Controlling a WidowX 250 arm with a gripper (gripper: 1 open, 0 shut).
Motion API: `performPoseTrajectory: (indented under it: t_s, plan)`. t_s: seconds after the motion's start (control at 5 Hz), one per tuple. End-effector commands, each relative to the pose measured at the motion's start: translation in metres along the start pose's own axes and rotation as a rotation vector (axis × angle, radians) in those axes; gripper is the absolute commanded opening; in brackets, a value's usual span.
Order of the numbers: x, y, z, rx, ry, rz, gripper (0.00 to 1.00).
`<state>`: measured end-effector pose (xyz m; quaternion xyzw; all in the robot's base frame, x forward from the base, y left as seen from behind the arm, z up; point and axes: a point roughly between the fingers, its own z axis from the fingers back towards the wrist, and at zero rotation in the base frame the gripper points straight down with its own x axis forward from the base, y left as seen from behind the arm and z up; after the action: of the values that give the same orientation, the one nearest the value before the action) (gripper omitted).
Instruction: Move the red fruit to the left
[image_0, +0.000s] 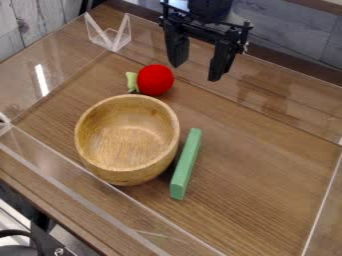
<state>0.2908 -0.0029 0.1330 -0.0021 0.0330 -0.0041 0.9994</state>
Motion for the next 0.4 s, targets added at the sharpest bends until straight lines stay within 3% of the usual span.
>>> performPoseTrajectory:
  t_s: [0.0, 0.2]
  plan:
    - [0.0033, -0.0145, -0.0051, -0.017, 0.007, 0.028, 1.0]
    - [0.002, -0.0181, -0.0071, -0.039, 0.01, 0.049, 1.0]
